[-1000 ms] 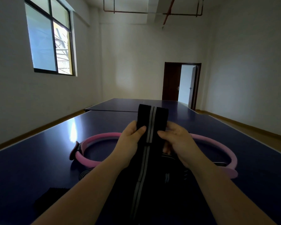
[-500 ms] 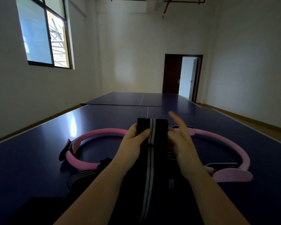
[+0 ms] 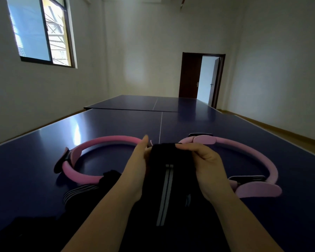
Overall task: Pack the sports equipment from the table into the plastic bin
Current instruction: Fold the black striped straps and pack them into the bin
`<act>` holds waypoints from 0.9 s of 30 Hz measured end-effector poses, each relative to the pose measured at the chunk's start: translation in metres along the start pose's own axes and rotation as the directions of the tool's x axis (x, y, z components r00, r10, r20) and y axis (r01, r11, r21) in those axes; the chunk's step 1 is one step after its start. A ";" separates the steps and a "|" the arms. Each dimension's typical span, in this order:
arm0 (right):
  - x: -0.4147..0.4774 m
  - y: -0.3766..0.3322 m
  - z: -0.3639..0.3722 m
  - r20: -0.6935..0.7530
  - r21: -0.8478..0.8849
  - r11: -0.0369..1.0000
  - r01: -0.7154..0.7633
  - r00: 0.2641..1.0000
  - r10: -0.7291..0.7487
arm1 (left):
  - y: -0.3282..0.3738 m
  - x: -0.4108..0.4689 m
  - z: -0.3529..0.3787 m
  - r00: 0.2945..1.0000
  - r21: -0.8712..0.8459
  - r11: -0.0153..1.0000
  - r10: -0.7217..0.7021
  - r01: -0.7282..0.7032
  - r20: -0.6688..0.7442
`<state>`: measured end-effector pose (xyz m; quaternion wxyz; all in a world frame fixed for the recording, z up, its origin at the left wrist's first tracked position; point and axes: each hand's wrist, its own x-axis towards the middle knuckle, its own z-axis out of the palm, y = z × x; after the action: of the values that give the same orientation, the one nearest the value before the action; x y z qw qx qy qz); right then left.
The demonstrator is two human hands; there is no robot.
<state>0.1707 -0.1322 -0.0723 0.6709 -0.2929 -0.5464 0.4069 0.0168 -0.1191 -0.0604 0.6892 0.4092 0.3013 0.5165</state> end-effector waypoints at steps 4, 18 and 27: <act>-0.005 0.004 0.005 0.088 -0.117 0.993 0.032 0.996 -0.021 | -0.004 -0.007 -0.011 0.999 0.035 0.998 0.047 -0.048 0.024; -0.016 0.001 0.009 0.513 -0.637 0.650 0.414 0.857 -0.044 | 0.002 0.013 -0.042 0.829 0.135 0.916 0.400 -0.378 -0.391; -0.020 -0.012 0.020 0.036 -0.352 0.936 -0.012 0.999 0.026 | -0.017 0.005 -0.028 0.815 0.410 0.753 0.578 -0.515 -0.037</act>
<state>0.1529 -0.1564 -0.0676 0.5928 -0.4051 -0.6206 0.3152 0.0032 -0.1092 -0.0886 0.3875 0.5621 0.3173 0.6582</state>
